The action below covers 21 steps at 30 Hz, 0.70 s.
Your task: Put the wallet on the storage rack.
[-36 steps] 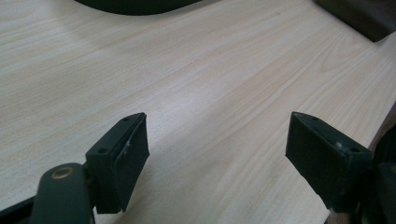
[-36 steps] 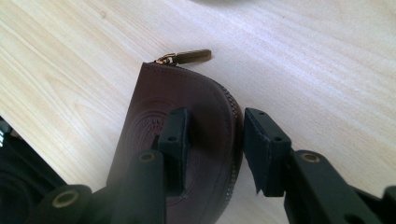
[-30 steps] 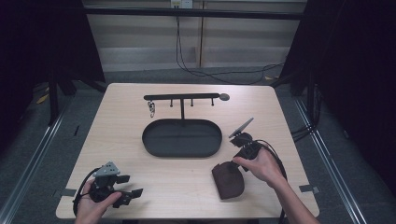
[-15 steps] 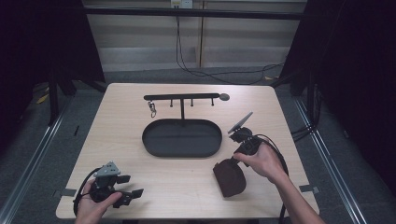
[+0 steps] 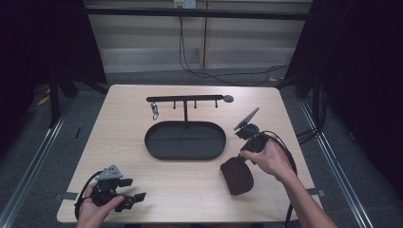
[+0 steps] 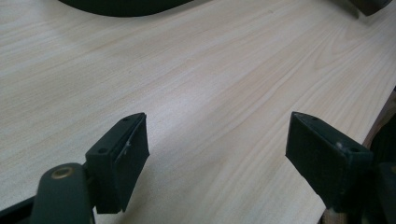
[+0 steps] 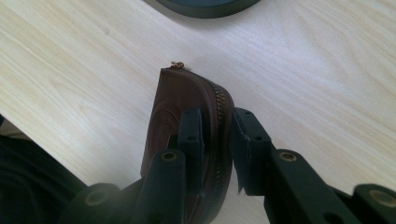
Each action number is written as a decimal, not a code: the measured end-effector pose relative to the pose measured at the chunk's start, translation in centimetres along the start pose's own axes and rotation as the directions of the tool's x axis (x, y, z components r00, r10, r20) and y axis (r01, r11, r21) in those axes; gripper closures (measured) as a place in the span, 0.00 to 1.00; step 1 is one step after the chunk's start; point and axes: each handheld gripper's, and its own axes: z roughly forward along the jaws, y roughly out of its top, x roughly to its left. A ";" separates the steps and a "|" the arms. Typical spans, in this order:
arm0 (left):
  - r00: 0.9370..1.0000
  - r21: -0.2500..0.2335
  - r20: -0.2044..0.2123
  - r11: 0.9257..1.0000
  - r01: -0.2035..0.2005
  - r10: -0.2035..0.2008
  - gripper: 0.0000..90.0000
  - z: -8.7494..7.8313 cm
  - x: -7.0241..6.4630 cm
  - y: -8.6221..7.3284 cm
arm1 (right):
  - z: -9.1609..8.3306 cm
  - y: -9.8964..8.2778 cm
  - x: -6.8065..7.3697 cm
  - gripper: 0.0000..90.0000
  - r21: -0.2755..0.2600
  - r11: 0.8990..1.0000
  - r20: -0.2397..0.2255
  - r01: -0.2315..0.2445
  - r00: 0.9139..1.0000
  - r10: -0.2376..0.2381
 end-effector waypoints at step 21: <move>1.000 0.003 0.002 1.000 -0.002 0.002 0.23 0.1 0.0 0.0 | -3.0 1.8 -0.6 0.83 0.025 0.999 0.041 -0.020 0.999 0.019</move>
